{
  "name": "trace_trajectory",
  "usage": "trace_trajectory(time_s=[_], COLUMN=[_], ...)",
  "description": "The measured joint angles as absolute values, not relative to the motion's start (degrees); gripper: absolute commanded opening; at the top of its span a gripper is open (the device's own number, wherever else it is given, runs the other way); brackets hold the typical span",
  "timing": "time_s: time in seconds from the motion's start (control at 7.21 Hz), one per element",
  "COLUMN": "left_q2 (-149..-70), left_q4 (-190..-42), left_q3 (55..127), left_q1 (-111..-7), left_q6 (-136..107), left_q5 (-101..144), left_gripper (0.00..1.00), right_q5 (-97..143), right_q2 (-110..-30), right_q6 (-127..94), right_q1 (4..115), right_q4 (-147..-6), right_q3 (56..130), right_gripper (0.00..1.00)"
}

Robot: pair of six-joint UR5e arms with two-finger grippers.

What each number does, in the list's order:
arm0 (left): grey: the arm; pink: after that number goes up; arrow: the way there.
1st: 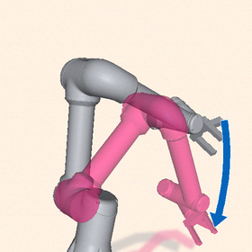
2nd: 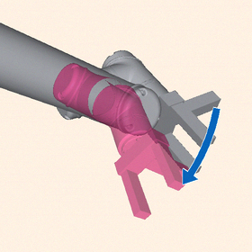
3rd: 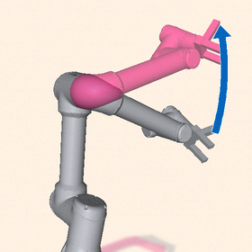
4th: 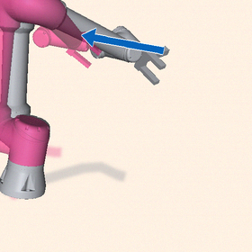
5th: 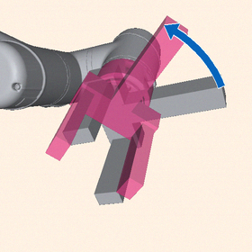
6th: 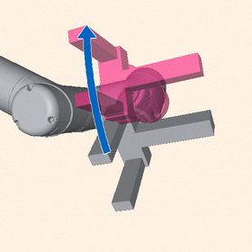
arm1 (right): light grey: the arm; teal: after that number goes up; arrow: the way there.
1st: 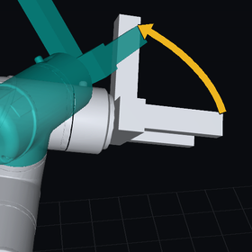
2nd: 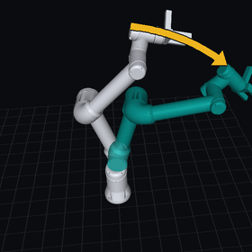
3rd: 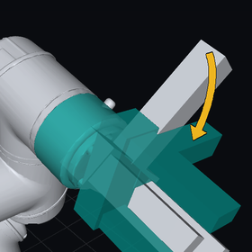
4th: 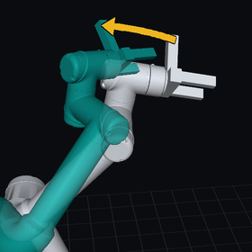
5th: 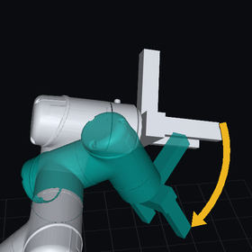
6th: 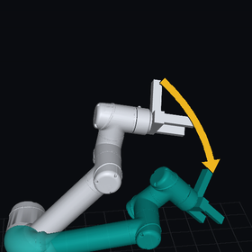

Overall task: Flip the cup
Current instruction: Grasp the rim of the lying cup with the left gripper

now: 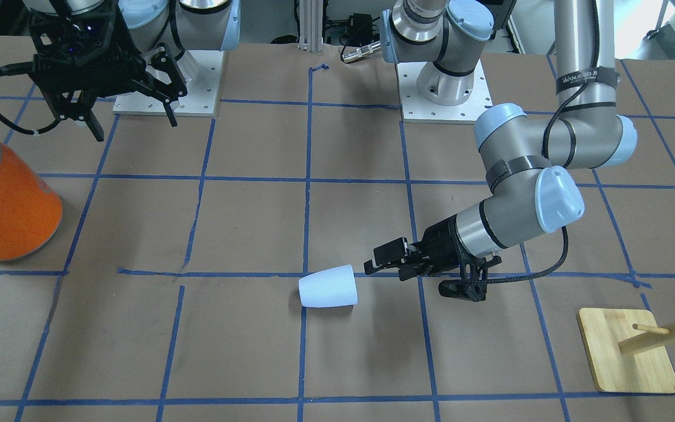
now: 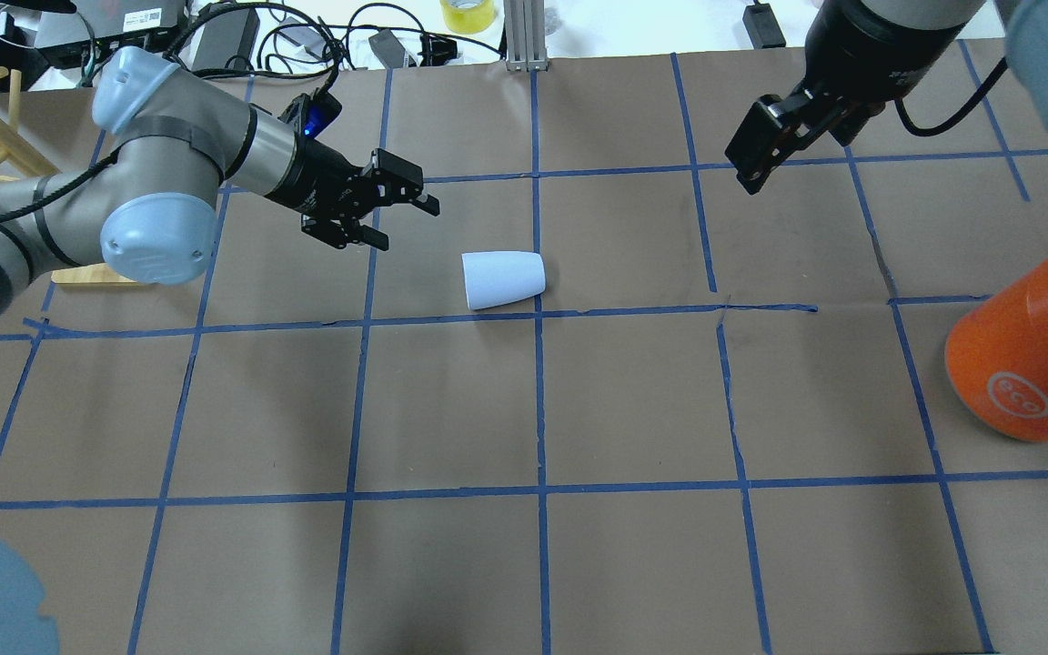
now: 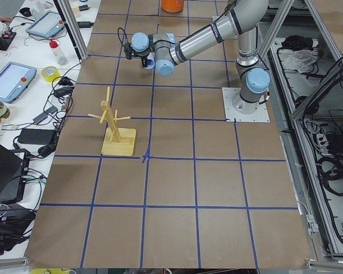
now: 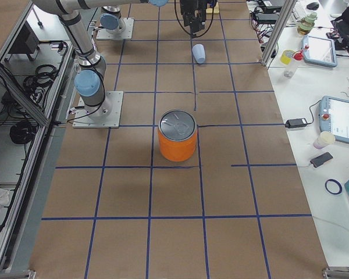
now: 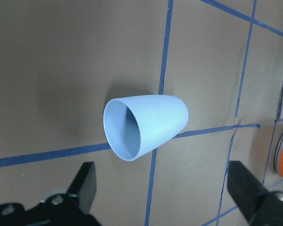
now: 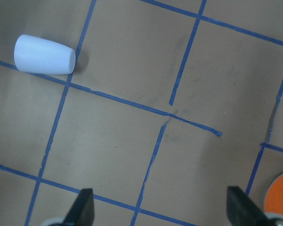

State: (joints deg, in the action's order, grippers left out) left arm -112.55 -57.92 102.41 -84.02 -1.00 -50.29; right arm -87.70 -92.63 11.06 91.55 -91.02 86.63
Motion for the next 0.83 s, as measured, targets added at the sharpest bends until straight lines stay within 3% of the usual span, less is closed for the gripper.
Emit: trace_trajectory(time_s=[0.83], left_q2=[-119.37], left_q4=[-56.87], left_q3=[105.19], left_q1=[-84.17], left_q6=[-0.73], left_q5=[-36.11], left_gripper=[1.00], right_q5=[-88.40], right_q2=[-94.36], right_q6=[-3.07], right_q1=[91.49], right_q4=[-91.47], right_q3=[87.99], right_gripper=[1.00])
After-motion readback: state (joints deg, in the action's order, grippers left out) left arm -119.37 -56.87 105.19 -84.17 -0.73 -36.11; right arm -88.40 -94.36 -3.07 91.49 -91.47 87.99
